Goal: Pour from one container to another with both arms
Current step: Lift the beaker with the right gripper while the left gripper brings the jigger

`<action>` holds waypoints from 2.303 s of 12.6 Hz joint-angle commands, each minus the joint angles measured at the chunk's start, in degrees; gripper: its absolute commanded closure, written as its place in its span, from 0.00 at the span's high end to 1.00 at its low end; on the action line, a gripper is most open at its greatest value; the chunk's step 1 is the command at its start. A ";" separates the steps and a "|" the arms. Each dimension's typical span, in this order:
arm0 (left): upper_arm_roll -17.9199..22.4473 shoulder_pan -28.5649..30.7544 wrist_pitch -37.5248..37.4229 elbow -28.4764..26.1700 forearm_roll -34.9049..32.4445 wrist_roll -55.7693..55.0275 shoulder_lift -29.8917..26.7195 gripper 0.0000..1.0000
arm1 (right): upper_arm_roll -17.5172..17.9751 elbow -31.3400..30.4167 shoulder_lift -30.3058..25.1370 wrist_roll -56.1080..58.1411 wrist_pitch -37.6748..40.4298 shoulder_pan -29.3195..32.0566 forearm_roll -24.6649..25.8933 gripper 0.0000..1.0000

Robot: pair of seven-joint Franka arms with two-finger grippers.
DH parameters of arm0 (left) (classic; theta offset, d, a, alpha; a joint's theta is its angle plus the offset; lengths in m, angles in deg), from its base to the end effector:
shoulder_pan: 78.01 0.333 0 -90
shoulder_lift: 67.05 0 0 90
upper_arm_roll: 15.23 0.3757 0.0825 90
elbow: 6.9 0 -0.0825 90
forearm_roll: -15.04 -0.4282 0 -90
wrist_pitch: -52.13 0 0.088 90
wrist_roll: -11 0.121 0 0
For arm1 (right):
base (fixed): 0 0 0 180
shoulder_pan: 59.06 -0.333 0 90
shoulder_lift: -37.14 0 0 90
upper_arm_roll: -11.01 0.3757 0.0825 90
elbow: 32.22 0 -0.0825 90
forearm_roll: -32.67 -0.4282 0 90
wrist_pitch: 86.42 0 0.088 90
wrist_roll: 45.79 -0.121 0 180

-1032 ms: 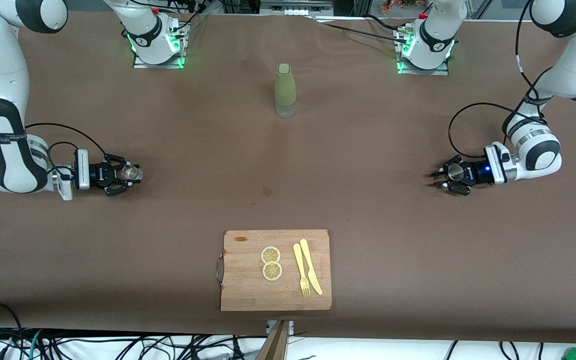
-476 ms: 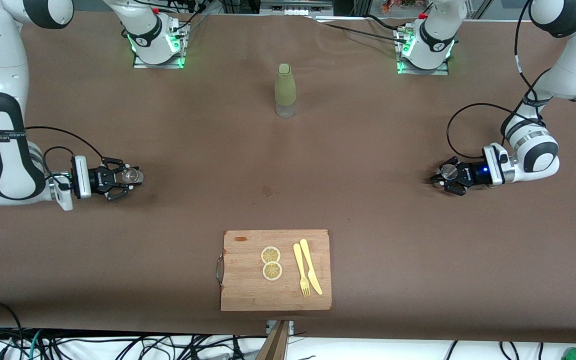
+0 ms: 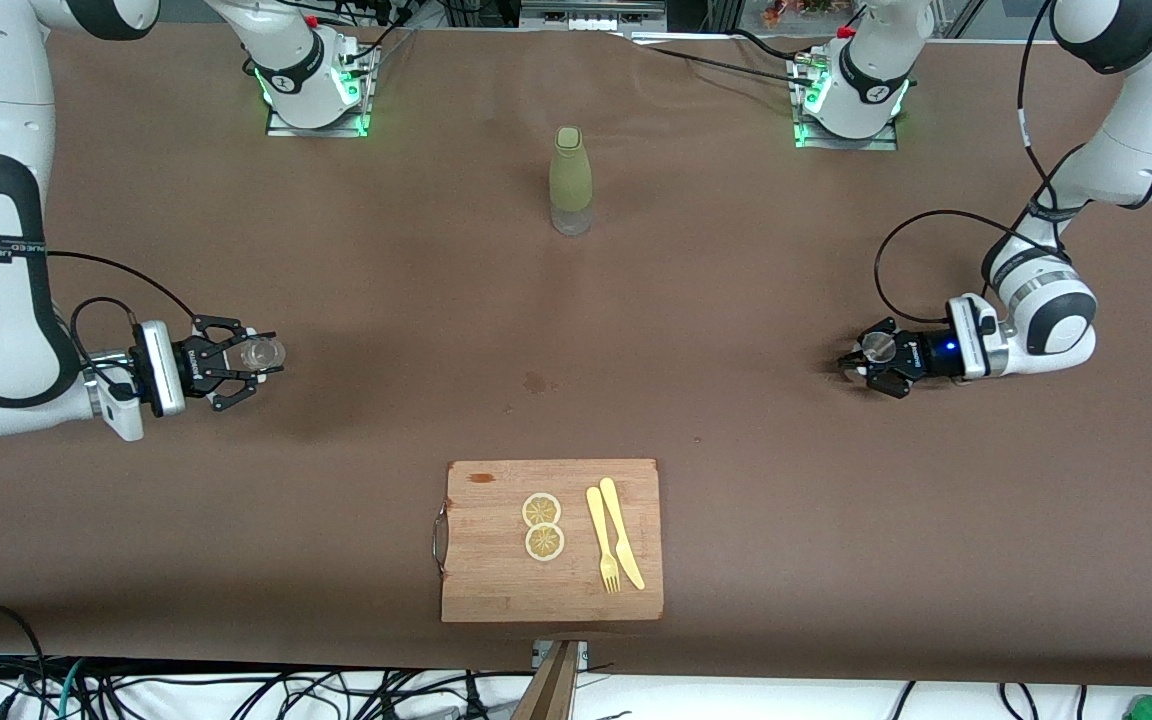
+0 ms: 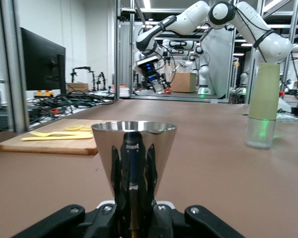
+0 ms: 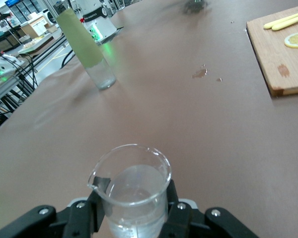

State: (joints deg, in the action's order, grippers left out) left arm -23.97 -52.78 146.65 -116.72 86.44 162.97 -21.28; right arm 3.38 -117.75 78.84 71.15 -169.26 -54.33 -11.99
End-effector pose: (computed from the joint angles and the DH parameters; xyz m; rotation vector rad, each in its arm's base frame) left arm 0.5992 0.0651 0.0932 1.3601 -1.2098 1.1810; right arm 0.7075 -0.0445 0.2426 -1.5128 -1.5594 -0.3527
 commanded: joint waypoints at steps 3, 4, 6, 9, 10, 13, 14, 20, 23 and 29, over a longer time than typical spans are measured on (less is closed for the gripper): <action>-1.37 -6.84 2.42 -0.13 6.63 -3.86 -0.51 0.00 | 0.07 4.92 -0.22 -9.17 1.81 -3.58 0.46 0.12; -1.37 -8.68 3.30 -0.05 8.13 -4.04 -0.60 0.00 | -0.01 5.89 -0.22 -10.84 1.81 -4.63 0.37 0.12; -2.42 -11.85 7.24 0.22 10.41 -4.48 -1.65 0.00 | -0.01 8.00 -0.13 -13.57 1.81 -6.74 0.28 0.12; -3.92 -16.94 10.60 0.91 15.77 -7.64 -2.09 0.00 | -0.10 9.76 -0.13 -16.73 1.72 -10.43 0.19 0.12; -3.92 -19.05 11.04 1.18 17.79 -7.82 -2.00 0.00 | -0.10 10.37 0.13 -18.05 1.20 -11.31 -0.07 0.12; -3.83 -25.47 12.62 3.02 23.06 -9.58 -1.13 0.00 | -0.19 12.22 -0.04 -22.97 0.93 -14.74 0.11 0.12; -3.92 -27.14 13.58 3.73 24.13 -9.58 -0.69 0.00 | -0.27 12.49 -0.13 -24.81 0.40 -16.06 0.11 0.12; -3.92 -34.44 15.79 12.32 24.84 -8.09 5.63 0.00 | -0.54 12.49 -2.23 -36.95 -6.79 -24.14 0.72 0.12; -3.92 -35.94 19.46 14.01 25.98 -7.21 6.43 0.00 | -0.63 12.49 -2.33 -41.69 -9.52 -27.57 0.90 0.12; -4.01 -38.58 21.59 19.72 30.01 -4.32 11.00 0.00 | -0.72 12.49 -2.33 -50.57 -15.67 -33.99 3.53 0.12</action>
State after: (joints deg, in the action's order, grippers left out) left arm -28.31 -89.95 167.91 -100.64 112.84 155.52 -13.19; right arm 3.26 -105.09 77.41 23.69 -183.45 -86.45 -10.18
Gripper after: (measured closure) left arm 0.912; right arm 0.511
